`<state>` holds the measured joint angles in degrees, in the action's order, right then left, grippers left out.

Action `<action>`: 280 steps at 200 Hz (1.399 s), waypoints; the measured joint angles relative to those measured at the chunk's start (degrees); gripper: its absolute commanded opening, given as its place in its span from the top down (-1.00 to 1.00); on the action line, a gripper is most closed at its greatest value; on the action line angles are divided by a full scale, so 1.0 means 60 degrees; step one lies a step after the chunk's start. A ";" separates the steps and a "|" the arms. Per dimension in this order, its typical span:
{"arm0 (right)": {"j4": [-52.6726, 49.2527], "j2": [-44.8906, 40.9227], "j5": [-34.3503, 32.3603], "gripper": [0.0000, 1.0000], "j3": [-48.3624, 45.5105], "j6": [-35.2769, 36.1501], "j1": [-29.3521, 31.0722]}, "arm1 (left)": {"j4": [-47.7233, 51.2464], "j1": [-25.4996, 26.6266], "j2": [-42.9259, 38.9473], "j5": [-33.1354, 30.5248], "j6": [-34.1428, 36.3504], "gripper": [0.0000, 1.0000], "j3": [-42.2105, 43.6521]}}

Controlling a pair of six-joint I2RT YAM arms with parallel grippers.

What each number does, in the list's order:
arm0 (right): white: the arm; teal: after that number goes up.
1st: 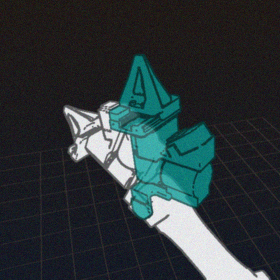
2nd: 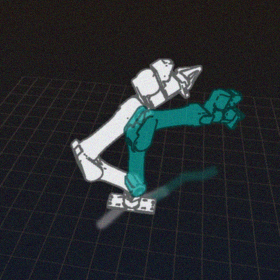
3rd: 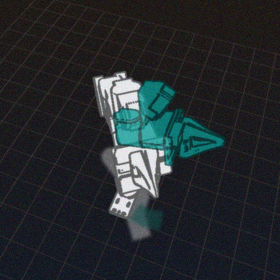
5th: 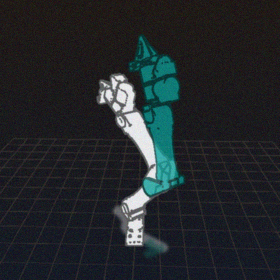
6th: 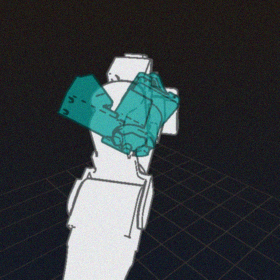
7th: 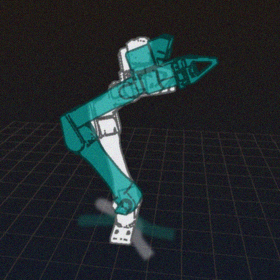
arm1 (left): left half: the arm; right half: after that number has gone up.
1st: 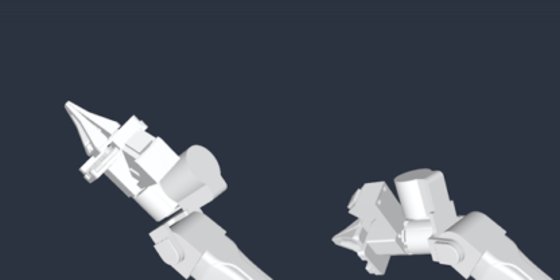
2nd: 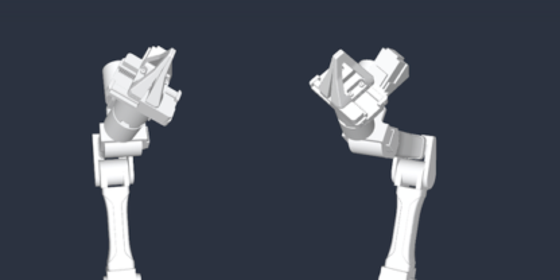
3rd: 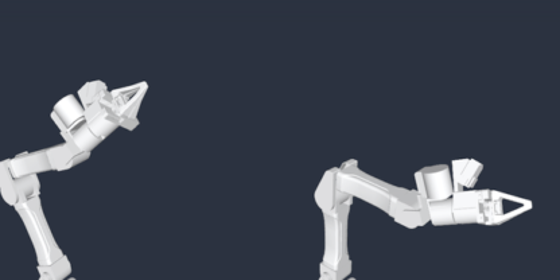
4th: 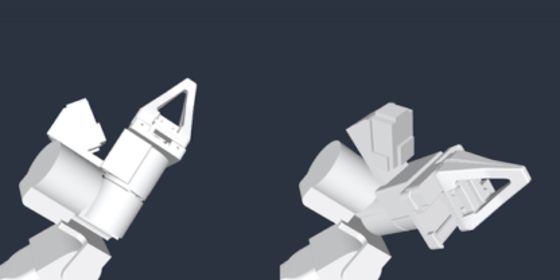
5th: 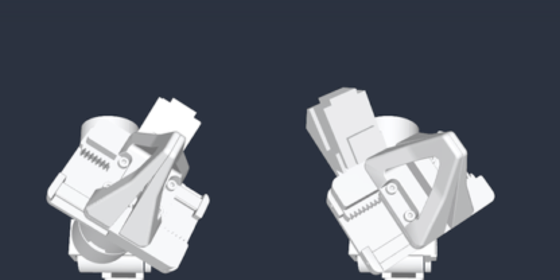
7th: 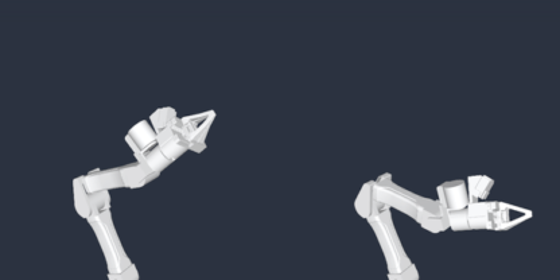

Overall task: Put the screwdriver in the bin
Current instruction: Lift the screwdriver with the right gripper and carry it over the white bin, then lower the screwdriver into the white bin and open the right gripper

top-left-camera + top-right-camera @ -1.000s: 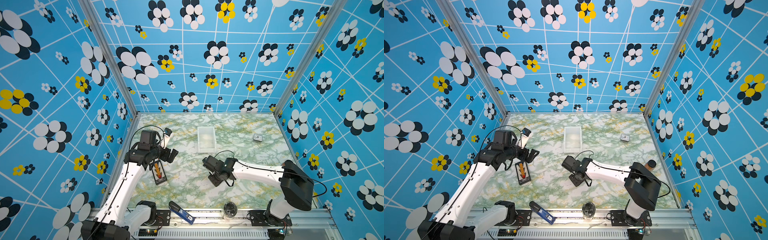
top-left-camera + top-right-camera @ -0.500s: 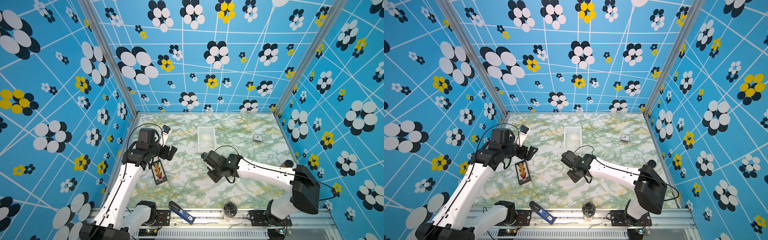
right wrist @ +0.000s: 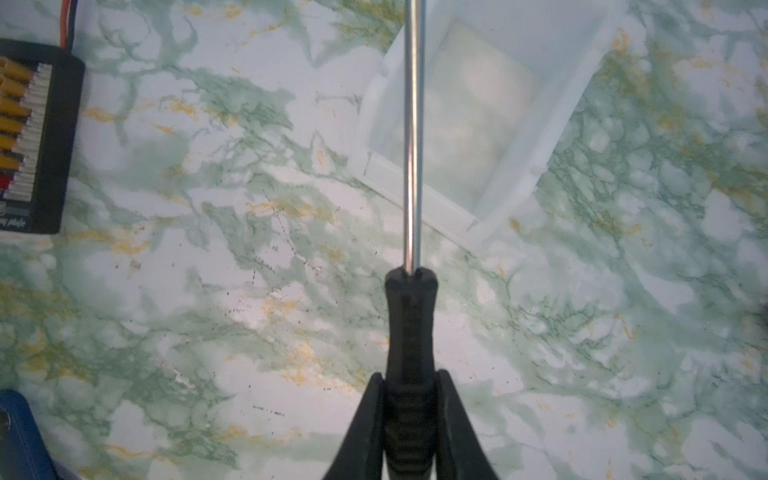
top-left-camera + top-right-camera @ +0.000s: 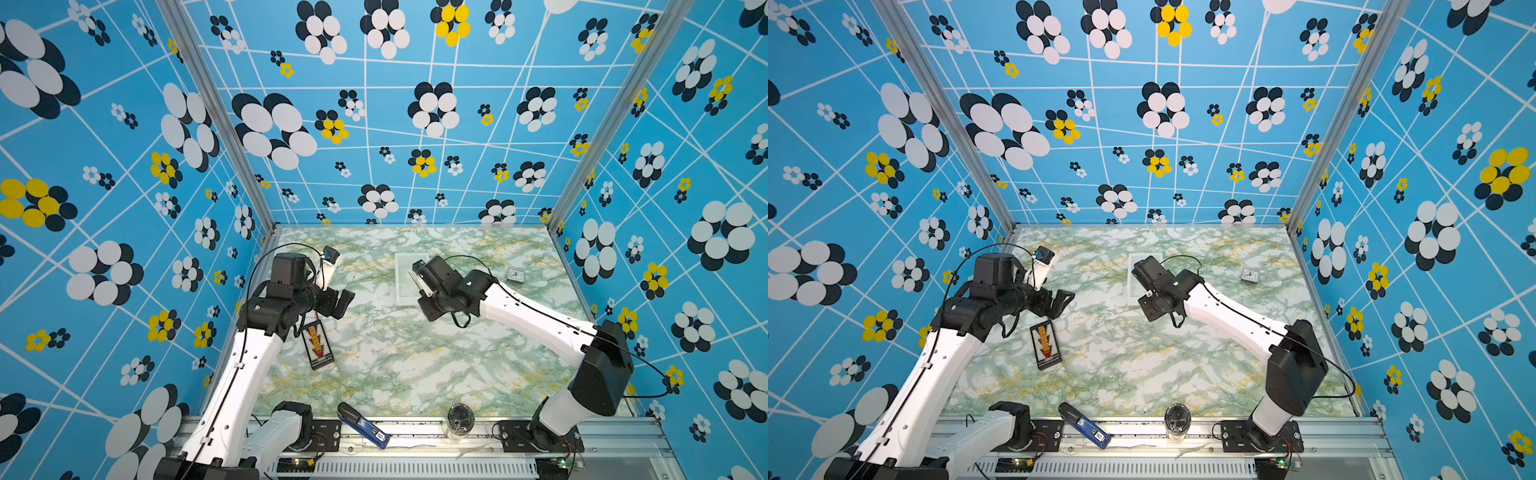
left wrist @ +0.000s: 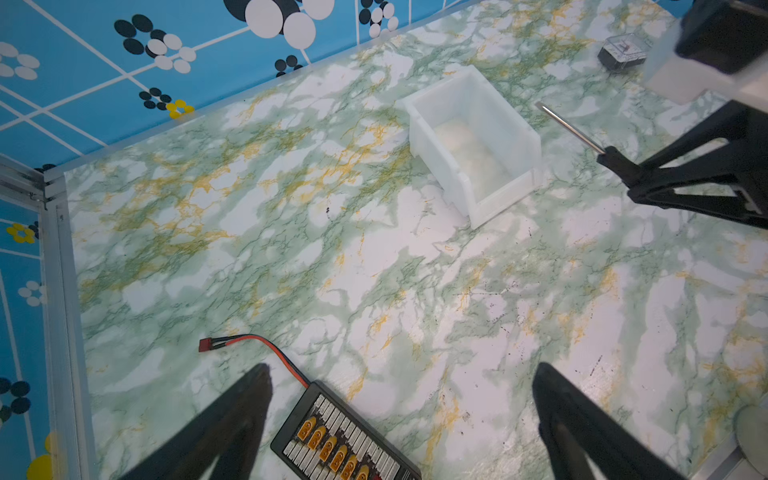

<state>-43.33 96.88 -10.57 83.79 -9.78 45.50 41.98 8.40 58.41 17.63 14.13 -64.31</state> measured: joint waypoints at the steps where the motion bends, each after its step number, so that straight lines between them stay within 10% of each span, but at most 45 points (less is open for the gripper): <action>1: 0.0000 0.0025 0.0004 0.62 0.0026 -0.0004 -0.0015 | 0.0007 0.0007 -0.0011 0.0007 -0.0004 -0.98 -0.0015; 107: -0.0499 0.3730 0.0372 0.60 0.3712 0.0204 -0.0943 | 0.0047 0.0040 -0.0525 0.0284 -0.0175 -0.99 -0.0080; 280: -0.1246 0.5821 0.0098 0.61 0.5508 0.0430 -0.1111 | 0.0040 0.0040 -0.0525 0.0350 -0.0175 -0.98 0.0029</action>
<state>-50.81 131.81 -9.98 116.84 -7.20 38.83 42.22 8.64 55.27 19.73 13.08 -64.14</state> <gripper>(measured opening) 0.198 0.992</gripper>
